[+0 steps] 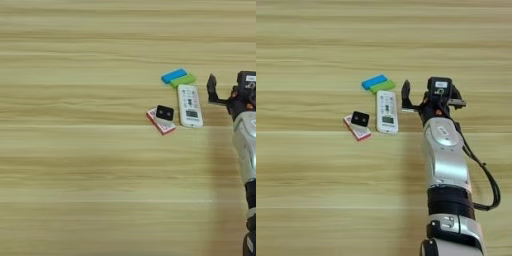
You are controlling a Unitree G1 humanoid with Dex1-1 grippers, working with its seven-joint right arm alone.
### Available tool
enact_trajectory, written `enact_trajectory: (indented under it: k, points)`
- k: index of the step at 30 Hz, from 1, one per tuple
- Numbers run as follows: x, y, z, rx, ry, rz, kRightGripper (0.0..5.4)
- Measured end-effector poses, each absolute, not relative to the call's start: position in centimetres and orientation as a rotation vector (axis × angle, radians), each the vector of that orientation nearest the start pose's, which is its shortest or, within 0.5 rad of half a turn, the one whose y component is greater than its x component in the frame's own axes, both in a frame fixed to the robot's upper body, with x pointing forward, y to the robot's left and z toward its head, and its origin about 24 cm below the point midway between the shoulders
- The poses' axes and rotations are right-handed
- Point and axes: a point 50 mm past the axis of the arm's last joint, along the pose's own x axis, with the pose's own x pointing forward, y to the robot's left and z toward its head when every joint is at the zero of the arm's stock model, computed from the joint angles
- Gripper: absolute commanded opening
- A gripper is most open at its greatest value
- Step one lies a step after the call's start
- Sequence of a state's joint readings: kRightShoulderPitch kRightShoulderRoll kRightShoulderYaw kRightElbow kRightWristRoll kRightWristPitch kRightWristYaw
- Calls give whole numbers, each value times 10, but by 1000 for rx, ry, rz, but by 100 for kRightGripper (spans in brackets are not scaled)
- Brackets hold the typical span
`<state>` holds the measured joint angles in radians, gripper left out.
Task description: Move the objects on the table
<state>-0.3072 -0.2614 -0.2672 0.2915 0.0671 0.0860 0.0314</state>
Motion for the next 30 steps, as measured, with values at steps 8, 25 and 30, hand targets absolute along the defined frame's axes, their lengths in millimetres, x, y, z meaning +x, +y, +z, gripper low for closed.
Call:
enact_trajectory:
  k: [8, 25, 30]
  points:
    - [305, -253, 72, -104, 30, -216, 537]
    - [305, -254, 73, -116, 31, -221, 537]
    - [305, -255, 72, -118, 36, -223, 537]
